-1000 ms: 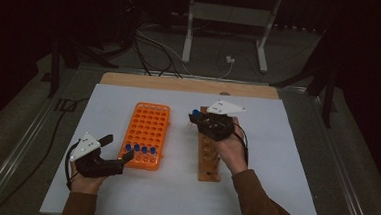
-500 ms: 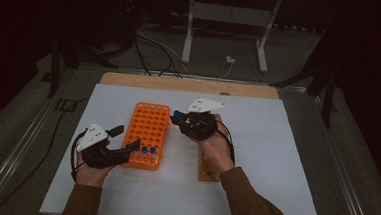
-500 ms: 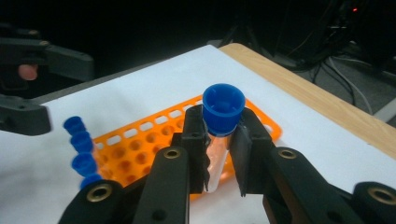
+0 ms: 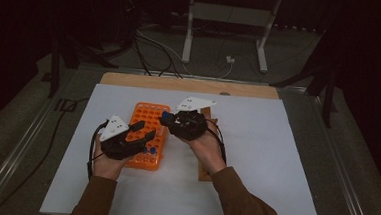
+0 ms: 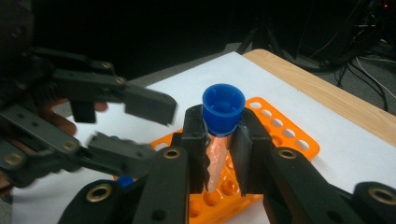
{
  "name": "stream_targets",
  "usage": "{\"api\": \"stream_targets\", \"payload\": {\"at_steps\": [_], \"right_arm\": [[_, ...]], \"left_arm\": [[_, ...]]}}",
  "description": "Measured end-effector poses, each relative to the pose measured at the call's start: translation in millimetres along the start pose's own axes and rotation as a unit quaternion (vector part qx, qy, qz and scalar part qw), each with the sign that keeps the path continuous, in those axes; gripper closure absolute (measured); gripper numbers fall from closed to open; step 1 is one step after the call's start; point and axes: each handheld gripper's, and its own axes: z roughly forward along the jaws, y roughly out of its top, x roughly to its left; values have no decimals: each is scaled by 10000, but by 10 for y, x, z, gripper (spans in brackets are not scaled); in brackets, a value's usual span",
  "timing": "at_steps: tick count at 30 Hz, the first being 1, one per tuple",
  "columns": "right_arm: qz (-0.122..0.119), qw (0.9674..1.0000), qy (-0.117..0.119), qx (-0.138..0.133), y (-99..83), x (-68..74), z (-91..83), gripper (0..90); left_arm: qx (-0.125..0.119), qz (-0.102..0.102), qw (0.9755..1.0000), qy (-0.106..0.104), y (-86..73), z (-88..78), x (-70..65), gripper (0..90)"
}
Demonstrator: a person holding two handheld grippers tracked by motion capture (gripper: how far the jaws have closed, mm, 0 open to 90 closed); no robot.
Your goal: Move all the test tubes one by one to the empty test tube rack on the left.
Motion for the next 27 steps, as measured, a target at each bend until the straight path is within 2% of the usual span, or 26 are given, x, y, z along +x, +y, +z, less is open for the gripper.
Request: {"api": "stream_targets", "payload": {"at_steps": [6,15,24,27], "right_arm": [[70,9999,126,-27,14,24,11,768],[98,9996,250,-12,13,62,39,768],[125,9995,271,33,6,57,54,767],[115,9995,281,26,4,49,45,749]], "left_arm": [[23,182,9998,-10,41,62,-56,628],[42,294,9995,-46,67,116,-86,739],[72,370,9992,-109,57,133,-91,776],[61,337,9993,-122,57,139,-86,782]]}}
